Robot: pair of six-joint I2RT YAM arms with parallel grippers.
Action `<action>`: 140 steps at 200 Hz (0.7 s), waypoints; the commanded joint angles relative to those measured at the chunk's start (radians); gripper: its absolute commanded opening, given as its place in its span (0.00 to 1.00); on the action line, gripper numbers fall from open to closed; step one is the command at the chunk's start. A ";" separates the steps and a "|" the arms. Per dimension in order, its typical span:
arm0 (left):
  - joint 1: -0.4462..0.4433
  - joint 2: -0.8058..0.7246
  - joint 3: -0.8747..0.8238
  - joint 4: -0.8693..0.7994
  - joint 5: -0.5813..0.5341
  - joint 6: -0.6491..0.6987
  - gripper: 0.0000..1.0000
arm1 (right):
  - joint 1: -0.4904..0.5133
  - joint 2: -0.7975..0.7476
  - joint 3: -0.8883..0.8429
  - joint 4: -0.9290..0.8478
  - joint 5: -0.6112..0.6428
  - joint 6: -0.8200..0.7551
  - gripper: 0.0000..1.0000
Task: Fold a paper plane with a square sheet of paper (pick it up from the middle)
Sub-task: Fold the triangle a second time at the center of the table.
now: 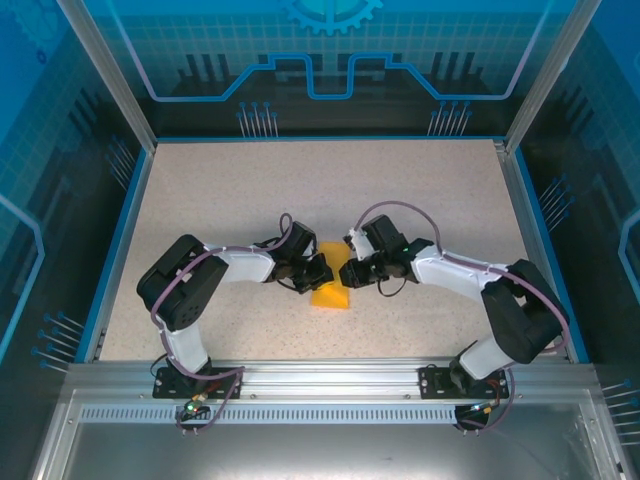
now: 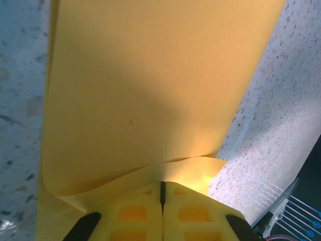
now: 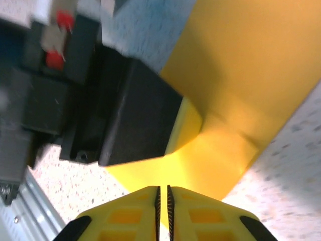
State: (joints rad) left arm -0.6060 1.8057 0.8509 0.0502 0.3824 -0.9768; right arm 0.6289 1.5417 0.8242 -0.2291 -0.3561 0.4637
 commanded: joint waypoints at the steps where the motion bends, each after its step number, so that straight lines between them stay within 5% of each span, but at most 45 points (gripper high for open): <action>1: 0.000 0.017 -0.010 -0.064 -0.022 0.028 0.06 | 0.039 0.044 -0.019 0.036 -0.090 0.097 0.11; 140: 0.000 0.026 -0.010 -0.066 -0.025 0.035 0.06 | -0.001 0.208 -0.039 0.036 -0.085 0.135 0.11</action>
State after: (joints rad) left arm -0.6060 1.8057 0.8509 0.0498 0.3824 -0.9657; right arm 0.6468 1.7264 0.8108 -0.1810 -0.4320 0.5957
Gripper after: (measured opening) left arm 0.070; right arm 0.110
